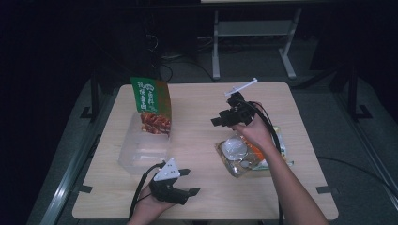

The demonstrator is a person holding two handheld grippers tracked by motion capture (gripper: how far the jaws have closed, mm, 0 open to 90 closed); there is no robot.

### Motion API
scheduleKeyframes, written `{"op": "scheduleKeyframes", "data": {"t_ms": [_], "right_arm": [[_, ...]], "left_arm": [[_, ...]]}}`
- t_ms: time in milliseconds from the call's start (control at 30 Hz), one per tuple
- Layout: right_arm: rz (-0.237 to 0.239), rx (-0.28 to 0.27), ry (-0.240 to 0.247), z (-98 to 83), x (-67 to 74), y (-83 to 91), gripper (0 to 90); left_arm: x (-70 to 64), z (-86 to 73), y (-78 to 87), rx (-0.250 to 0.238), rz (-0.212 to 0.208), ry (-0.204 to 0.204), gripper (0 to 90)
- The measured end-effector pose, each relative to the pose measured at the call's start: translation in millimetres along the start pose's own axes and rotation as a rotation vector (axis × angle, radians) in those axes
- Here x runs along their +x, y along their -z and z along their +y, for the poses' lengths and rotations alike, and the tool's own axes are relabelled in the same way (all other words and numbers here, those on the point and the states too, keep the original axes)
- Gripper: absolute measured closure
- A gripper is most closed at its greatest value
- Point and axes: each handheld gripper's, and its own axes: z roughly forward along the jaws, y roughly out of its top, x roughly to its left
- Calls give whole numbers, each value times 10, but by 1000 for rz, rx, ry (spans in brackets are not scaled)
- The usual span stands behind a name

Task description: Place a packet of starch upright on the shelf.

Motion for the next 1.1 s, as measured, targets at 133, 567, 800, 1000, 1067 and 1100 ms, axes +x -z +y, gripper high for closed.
{"op": "scheduleKeyframes", "data": {"t_ms": [133,567,800,1000,1067,1100], "right_arm": [[-7,11,-18,-115,-36,98,469],[-39,1,-74,-460,-143,445,457],[-54,-1,-120,-712,-228,627,453],[-61,3,-144,-927,-283,716,452],[-62,7,-159,-1000,-296,745,453],[-62,5,-167,-1036,-303,758,453]], "left_arm": [[-20,4,-24,-1,-5,-6,272],[-20,122,-120,2,-9,-10,277],[-16,226,-237,13,-19,-25,287],[-34,286,-339,16,-34,-32,287],[-34,288,-354,18,-35,-38,287],[-34,287,-361,18,-35,-37,287]]}}
